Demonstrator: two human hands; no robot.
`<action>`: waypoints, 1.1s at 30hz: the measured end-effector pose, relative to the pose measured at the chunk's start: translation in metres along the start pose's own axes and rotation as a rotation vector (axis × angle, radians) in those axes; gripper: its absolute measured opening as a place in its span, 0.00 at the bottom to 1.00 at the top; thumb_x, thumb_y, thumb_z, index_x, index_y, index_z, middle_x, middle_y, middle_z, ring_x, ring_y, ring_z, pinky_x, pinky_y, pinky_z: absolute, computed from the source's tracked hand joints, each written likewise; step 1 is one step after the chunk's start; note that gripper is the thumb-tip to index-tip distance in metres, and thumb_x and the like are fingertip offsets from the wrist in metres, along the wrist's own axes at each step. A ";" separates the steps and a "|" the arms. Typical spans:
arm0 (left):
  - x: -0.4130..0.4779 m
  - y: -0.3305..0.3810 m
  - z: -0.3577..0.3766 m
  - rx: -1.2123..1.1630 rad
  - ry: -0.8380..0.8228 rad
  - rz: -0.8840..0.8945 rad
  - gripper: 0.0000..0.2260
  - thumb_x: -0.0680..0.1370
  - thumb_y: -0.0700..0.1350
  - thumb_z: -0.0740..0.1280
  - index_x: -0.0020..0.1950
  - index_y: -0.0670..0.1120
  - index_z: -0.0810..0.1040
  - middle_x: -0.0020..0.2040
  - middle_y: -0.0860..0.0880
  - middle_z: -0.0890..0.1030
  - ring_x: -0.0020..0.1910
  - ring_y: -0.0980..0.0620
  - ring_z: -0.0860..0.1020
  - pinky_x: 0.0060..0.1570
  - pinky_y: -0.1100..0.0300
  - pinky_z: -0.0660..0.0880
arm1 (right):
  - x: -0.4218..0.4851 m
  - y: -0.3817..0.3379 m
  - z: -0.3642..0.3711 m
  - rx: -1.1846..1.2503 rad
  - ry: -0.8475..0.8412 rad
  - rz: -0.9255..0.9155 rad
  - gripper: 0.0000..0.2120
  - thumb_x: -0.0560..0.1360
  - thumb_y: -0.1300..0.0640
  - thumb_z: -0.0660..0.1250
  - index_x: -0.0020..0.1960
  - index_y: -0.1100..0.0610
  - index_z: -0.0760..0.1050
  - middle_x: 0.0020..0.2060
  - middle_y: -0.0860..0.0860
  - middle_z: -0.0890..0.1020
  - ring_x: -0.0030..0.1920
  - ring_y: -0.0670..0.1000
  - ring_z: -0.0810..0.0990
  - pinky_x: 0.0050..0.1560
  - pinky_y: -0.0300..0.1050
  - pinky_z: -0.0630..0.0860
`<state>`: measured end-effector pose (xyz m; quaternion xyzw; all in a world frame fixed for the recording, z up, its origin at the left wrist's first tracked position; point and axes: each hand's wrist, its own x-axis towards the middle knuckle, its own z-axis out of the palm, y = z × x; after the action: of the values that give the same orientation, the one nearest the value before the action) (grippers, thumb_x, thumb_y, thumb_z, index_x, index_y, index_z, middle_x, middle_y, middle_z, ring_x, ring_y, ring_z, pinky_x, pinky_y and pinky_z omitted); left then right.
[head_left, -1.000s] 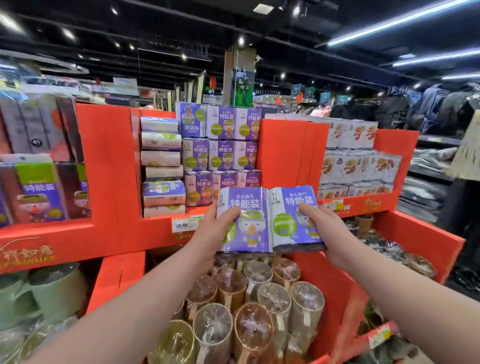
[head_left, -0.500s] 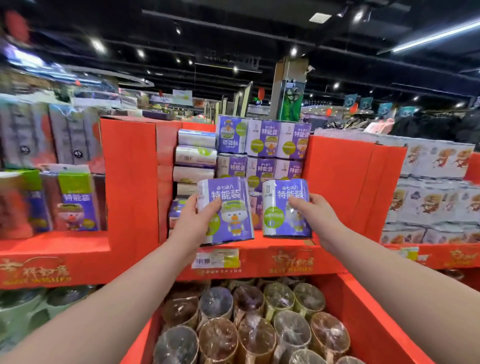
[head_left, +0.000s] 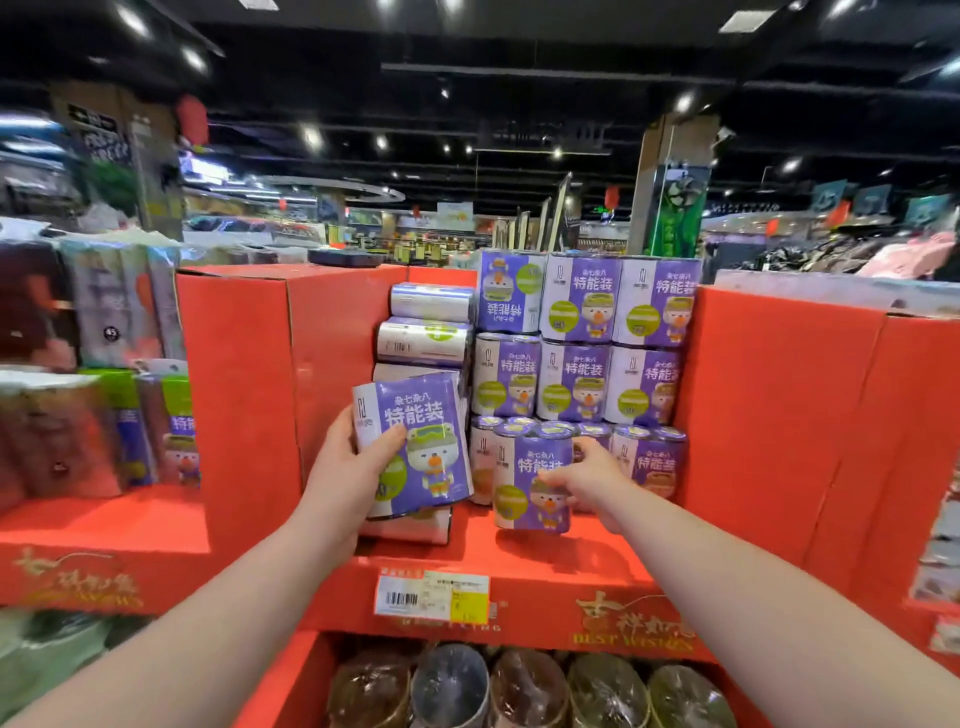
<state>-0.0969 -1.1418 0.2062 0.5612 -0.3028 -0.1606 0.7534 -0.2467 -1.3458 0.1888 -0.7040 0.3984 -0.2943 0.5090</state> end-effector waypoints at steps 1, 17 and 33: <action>0.001 0.000 0.000 -0.001 0.003 0.005 0.14 0.78 0.40 0.67 0.62 0.48 0.74 0.56 0.46 0.83 0.51 0.45 0.83 0.55 0.47 0.78 | 0.006 0.000 0.005 -0.021 -0.008 0.008 0.21 0.68 0.69 0.74 0.57 0.58 0.72 0.50 0.56 0.81 0.42 0.54 0.81 0.29 0.42 0.76; 0.009 -0.014 0.017 -0.047 -0.057 -0.079 0.19 0.77 0.37 0.67 0.67 0.46 0.71 0.57 0.45 0.82 0.52 0.43 0.83 0.52 0.45 0.79 | 0.031 -0.009 0.037 -0.382 0.063 -0.072 0.33 0.68 0.54 0.77 0.67 0.61 0.67 0.62 0.56 0.75 0.61 0.56 0.75 0.55 0.43 0.70; 0.001 -0.028 0.076 0.775 -0.362 0.073 0.34 0.70 0.52 0.71 0.74 0.49 0.65 0.64 0.45 0.75 0.63 0.44 0.74 0.63 0.50 0.71 | 0.007 -0.038 -0.065 -0.540 -0.099 -0.184 0.37 0.64 0.59 0.79 0.69 0.58 0.69 0.60 0.53 0.77 0.57 0.52 0.77 0.48 0.40 0.72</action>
<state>-0.1419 -1.2083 0.1939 0.7544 -0.4876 -0.1041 0.4270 -0.2862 -1.3771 0.2447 -0.8607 0.3715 -0.1875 0.2932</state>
